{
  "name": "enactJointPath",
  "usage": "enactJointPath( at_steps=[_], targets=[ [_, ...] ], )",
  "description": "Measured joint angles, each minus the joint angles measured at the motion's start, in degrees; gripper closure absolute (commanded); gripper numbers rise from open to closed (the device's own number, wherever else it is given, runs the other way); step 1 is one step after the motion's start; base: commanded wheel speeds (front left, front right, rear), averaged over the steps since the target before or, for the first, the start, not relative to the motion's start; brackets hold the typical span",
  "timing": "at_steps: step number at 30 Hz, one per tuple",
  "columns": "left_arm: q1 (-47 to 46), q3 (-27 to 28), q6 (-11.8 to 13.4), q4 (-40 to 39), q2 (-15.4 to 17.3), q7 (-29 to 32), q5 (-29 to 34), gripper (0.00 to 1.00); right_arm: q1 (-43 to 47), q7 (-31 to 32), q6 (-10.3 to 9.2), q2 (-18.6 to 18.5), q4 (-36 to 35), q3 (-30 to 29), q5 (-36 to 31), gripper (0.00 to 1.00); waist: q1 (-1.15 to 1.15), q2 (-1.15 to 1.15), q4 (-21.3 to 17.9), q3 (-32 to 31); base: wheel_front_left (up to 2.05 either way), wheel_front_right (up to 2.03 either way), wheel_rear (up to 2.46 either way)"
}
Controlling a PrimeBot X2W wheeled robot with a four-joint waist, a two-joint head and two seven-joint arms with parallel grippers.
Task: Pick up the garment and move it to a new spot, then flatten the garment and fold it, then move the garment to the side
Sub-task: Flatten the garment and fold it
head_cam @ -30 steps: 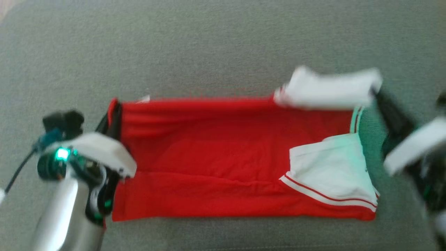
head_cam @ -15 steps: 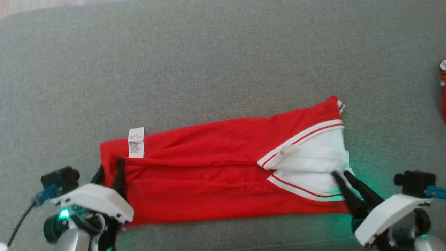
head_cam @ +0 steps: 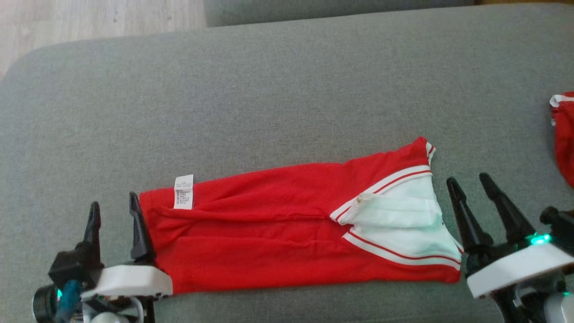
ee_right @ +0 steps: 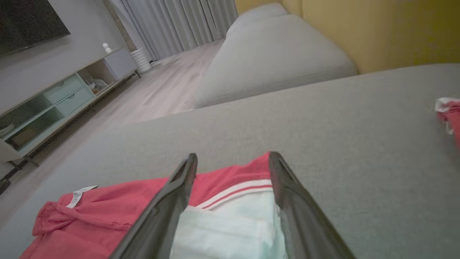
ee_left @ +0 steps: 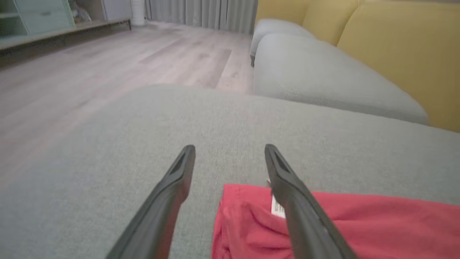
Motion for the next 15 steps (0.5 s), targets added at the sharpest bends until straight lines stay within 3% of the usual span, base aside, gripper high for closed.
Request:
enactJointPath(
  at_steps=[7, 15],
  targets=[
    [-1.29, -2.2, 0.74, -2.04, 1.47, -4.94, 6.32, 0.0, -3.22, -2.21, 0.0, 0.57, -2.29, -1.42, -5.98, 0.0, 0.0, 0.0, 0.47, -1.42, 0.0, 0.0, 0.0],
    [-1.92, -4.85, 1.19, -2.18, 2.36, -2.93, 9.36, 0.0, -2.93, -3.38, 0.0, 2.01, -3.35, -2.96, -9.29, 0.0, 0.01, 0.0, 0.87, -1.16, 0.0, 0.0, 0.0]
  ],
)
